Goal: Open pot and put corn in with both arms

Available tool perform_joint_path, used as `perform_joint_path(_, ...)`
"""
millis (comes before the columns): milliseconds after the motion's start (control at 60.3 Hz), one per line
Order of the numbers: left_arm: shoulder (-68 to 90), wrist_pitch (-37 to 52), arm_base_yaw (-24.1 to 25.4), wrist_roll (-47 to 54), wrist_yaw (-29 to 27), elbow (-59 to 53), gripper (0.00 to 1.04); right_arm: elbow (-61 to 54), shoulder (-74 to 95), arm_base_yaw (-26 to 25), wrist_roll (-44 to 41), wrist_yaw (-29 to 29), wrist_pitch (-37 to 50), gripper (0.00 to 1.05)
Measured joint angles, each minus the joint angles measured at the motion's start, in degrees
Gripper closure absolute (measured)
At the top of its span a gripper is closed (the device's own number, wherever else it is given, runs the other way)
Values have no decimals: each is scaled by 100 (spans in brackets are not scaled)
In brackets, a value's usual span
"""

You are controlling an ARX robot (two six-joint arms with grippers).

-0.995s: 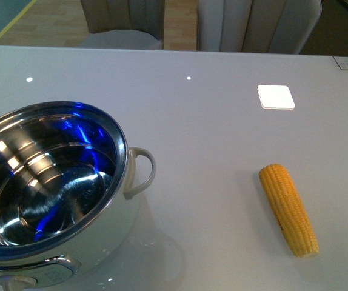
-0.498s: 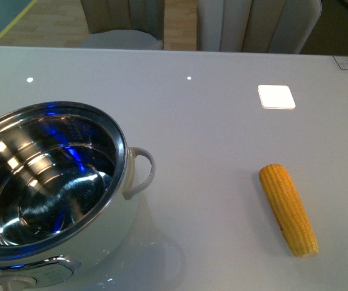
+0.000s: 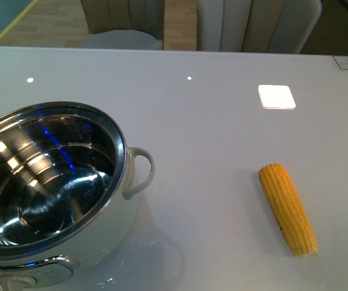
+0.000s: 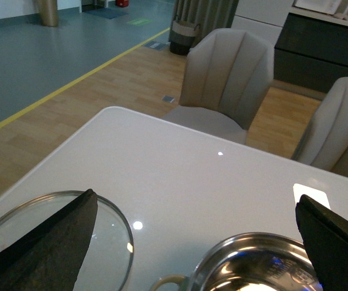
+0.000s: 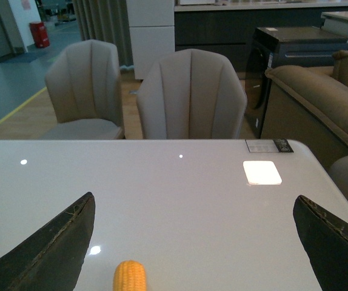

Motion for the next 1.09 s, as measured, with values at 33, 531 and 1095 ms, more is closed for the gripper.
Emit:
perform_joint_path(33, -9, 61, 9, 50, 118, -17, 9, 0, 0, 0, 0, 0, 0, 9)
perform_joint_path(531, -2389, -1414, -1043, 739, -208, -455, 102, 0, 0, 0, 0, 0, 0, 9)
perform_joint_path(1095, -4212, -3147, -1803, 758, -940, -457, 101, 0, 0, 0, 0, 0, 0, 9)
